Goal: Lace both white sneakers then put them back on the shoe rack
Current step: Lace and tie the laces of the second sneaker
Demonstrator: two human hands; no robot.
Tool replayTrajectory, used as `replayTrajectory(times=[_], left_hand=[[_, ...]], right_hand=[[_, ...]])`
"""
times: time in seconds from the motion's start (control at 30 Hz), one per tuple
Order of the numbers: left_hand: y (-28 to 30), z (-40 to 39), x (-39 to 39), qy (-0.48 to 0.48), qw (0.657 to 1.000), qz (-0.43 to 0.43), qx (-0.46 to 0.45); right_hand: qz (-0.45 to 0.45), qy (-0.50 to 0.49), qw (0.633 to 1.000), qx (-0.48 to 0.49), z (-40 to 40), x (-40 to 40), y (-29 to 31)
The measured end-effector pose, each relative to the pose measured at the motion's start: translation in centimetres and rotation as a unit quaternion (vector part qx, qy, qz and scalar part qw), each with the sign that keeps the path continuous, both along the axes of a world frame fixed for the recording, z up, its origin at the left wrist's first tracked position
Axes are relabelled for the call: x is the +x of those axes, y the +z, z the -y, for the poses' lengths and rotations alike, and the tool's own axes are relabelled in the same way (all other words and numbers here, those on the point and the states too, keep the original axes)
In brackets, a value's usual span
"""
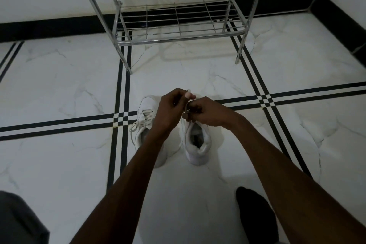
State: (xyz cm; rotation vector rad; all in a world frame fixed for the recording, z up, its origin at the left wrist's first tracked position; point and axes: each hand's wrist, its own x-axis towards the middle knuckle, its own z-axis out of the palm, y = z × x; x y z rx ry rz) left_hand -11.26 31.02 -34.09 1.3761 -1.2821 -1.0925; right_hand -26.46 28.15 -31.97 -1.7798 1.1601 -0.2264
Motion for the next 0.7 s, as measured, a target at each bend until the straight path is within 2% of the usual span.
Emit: replayTrajectory(times=[0.23,0.33,0.4,0.5,0.6,0.7], left_hand=[[-2.5,-0.6,-0.1,-0.030,0.997,0.003,0.065],[-3.0,-0.4,-0.6,0.008,0.997,0.004,0.073],[-3.2,-0.4,-0.7,0.009,0.998,0.024,0.064],[-3.4,-0.3,-0.5,-0.021,0.994,0.104,0.022],[-4.4,0.3,0.7,-0.013,0.982,0.187,0.016],[-5.6,0.4,2.1,0.048,0.944,0.326,0.028]], right_hand=[[-0.049,-0.037,0.990,-0.124,1.2,-1.7,-0.2],[-0.034,-0.113,0.967,-0.226,1.1,-1.6,-1.0],[-0.018,-0.162,0.954,-0.252,0.8,-1.3,-1.5],[0.055,-0.207,0.955,-0.203,0.7,-1.1,-1.9],[0.133,-0.245,0.956,-0.092,1.1,-1.4,-2.1],[0.174,-0.261,0.950,-0.015,1.0,-1.8,-2.4]])
